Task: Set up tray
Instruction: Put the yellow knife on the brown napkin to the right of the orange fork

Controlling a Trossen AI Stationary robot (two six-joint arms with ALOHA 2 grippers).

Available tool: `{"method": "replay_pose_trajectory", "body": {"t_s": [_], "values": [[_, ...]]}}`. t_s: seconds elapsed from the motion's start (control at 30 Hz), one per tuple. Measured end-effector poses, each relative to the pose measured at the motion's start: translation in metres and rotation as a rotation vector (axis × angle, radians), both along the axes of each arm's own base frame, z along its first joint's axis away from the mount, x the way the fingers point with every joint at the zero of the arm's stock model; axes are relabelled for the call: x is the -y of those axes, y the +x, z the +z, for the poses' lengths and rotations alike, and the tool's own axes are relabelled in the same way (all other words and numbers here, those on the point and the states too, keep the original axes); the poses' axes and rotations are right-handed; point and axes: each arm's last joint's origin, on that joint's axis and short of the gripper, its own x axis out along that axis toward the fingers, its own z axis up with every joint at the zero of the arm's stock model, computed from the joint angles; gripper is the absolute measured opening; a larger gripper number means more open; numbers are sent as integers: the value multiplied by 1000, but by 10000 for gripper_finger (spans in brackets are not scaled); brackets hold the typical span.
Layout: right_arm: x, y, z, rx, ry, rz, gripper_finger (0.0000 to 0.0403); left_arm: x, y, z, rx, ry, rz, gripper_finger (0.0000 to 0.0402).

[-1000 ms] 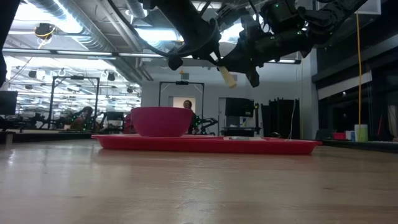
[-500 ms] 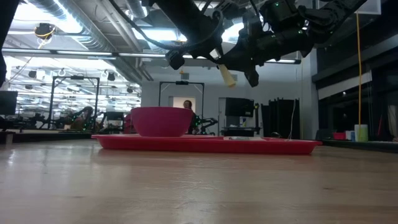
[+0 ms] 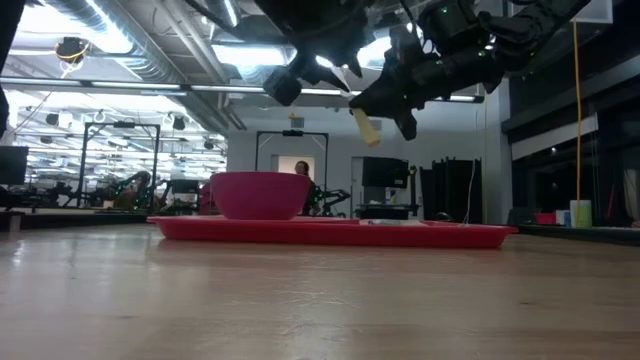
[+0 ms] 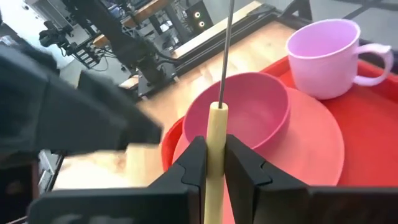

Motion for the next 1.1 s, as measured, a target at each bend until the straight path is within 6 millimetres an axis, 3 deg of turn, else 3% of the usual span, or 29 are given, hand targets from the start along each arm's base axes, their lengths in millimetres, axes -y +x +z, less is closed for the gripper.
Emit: {"method": "replay_pose_trajectory", "body": {"t_s": [0.1, 0.2, 0.4, 0.57, 0.8, 1.1], "values": [[2, 0, 0, -1, -29, -12, 42, 3, -6, 2, 53, -116, -13, 113], [2, -1, 0, -4, -52, -9, 42, 3, -21, 12, 141, -366, -35, 102], [3, -1, -1, -18, -83, 1, 42, -7, -56, 47, 360, -829, 31, 63], [3, -1, 0, -7, -128, 7, 42, -22, -78, 67, 452, -1107, 46, 21], [3, -1, 0, -17, -165, -13, 42, -36, -99, 42, 600, -1196, -32, 3], [3, -2, 4, -8, -221, -6, 42, -51, -150, 7, 915, -1228, -115, 2]]}}
